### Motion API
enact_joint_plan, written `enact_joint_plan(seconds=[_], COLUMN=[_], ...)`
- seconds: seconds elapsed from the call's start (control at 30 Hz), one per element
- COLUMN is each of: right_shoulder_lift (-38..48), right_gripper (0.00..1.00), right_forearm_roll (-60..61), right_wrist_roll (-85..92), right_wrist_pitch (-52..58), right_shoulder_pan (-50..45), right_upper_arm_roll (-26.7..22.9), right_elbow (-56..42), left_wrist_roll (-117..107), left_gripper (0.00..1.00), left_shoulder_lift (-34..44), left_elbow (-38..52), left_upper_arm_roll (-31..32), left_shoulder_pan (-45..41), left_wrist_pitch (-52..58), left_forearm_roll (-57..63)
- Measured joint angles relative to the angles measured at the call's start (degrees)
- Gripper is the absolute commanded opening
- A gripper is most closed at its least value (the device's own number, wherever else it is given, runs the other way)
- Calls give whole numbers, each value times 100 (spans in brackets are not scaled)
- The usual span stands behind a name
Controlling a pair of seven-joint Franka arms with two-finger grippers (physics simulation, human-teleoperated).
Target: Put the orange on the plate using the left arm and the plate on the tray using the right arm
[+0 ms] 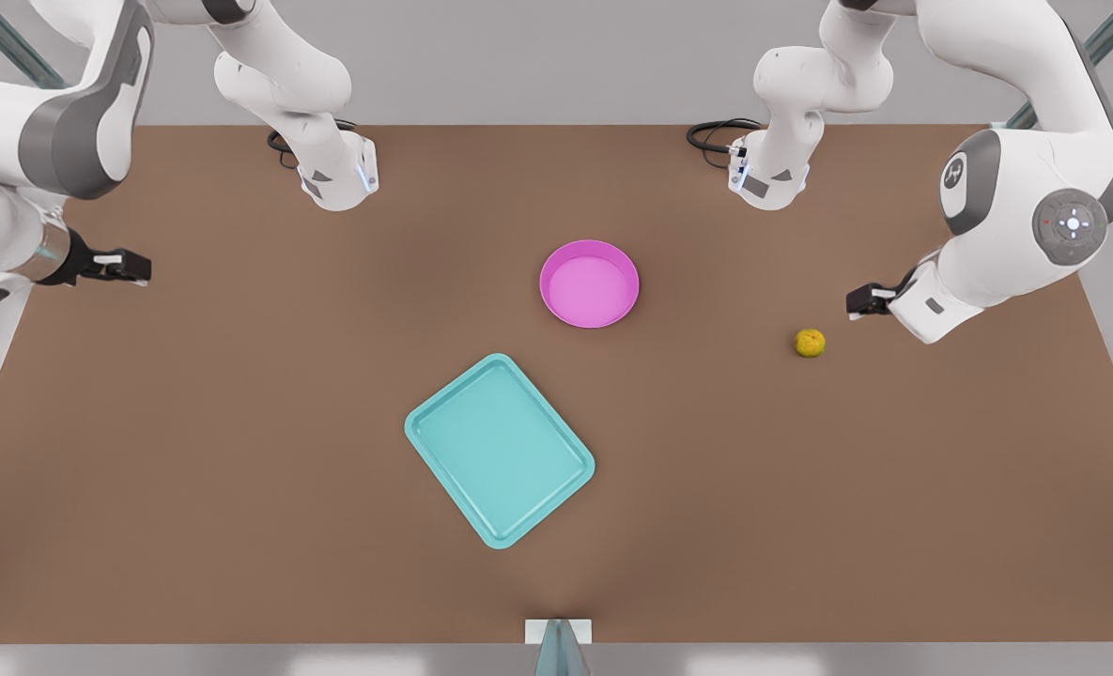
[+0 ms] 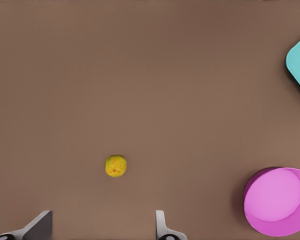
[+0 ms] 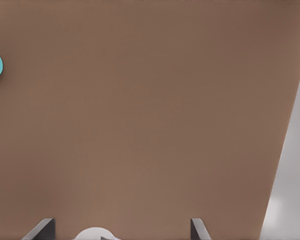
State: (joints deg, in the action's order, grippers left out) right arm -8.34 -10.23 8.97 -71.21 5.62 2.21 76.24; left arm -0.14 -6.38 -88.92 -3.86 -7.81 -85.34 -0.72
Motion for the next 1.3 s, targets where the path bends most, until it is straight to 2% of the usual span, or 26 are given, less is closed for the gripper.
enact_joint_plan(seconds=[0.07,0.13,0.27,0.37,0.5,0.67,1.13,1.2,1.23,1.3], right_shoulder_lift=[1,1,-167,-265,-463,-550,-624,-604,-589,-563], right_gripper=[100,100,100,100,100,100,100,100,100,100], right_forearm_roll=[12,20,81,111,-10,-48,91,180,218,271], right_wrist_roll=[36,69,119,130,120,110,97,87,76,55], right_wrist_pitch=[-82,-141,-212,-261,-389,-478,-544,-559,-565,-572], right_shoulder_pan=[-8,-17,22,90,-165,-126,-128,-149,-178,-197], right_upper_arm_roll=[0,-13,-26,-18,14,14,12,21,28,33], right_elbow=[24,31,48,11,-107,-154,-148,-153,-154,-158], left_wrist_roll=[-2,-8,33,136,306,474,761,785,791,799], left_gripper=[100,100,100,100,100,100,99,75,70,69], left_shoulder_lift=[-137,-416,-822,-1069,-1211,-1357,-1528,-1541,-1543,-1533], left_elbow=[-91,-808,-3005,-3602,-3899,-4049,-4328,-4328,-4328,-4328], left_upper_arm_roll=[-18,-50,-92,-358,-500,-517,-557,-561,-562,-566], left_shoulder_pan=[-7,20,25,32,47,42,43,42,42,41], left_wrist_pitch=[-54,-199,-1610,-2679,-3681,-4435,-4877,-4891,-4897,-4907], left_forearm_roll=[-20,-34,-26,-18,-15,-15,-17,-14,-7,6])
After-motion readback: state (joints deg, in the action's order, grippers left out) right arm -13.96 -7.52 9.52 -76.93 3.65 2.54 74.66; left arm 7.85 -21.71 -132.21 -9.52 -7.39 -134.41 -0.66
